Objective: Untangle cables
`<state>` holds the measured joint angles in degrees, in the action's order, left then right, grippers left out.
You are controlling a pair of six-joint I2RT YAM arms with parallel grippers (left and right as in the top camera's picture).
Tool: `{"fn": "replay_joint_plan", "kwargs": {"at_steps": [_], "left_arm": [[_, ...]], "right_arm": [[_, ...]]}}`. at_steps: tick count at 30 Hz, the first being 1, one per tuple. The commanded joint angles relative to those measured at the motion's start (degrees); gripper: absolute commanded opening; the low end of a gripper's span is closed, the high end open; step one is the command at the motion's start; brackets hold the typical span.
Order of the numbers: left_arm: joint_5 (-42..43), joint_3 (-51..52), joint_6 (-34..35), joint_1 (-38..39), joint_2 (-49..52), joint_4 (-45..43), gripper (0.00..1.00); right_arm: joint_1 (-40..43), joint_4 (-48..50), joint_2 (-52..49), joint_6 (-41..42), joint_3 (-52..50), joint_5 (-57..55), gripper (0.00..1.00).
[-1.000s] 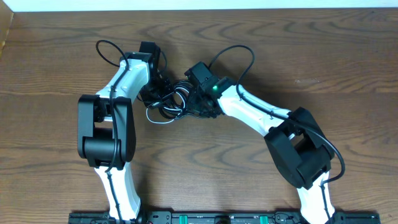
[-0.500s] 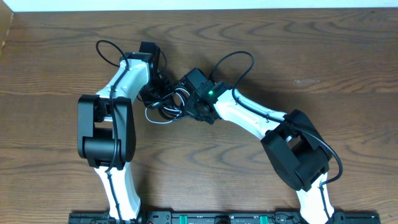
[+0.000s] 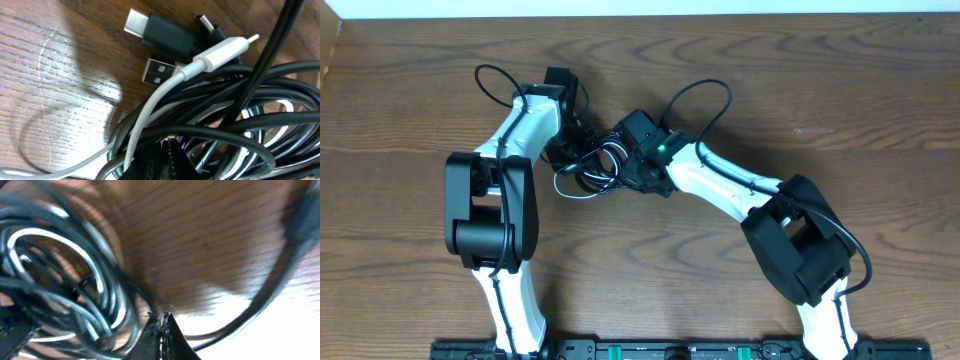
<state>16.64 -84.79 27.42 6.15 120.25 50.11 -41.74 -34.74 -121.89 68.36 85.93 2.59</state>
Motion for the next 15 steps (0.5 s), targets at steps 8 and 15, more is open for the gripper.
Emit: {"fn": "replay_joint_plan", "kwargs": {"at_steps": [8,15], "left_arm": [[-0.8,-0.1,0.7,-0.3,0.7,0.2,0.08],[-0.8,-0.1,0.7,-0.3,0.7,0.2,0.08]], "right_arm": [[1.9,0.2,-0.4,-1.1,-1.5,11.4,0.38],[1.6,1.7,-0.4,4.3,-1.5,13.2,0.39]]}}
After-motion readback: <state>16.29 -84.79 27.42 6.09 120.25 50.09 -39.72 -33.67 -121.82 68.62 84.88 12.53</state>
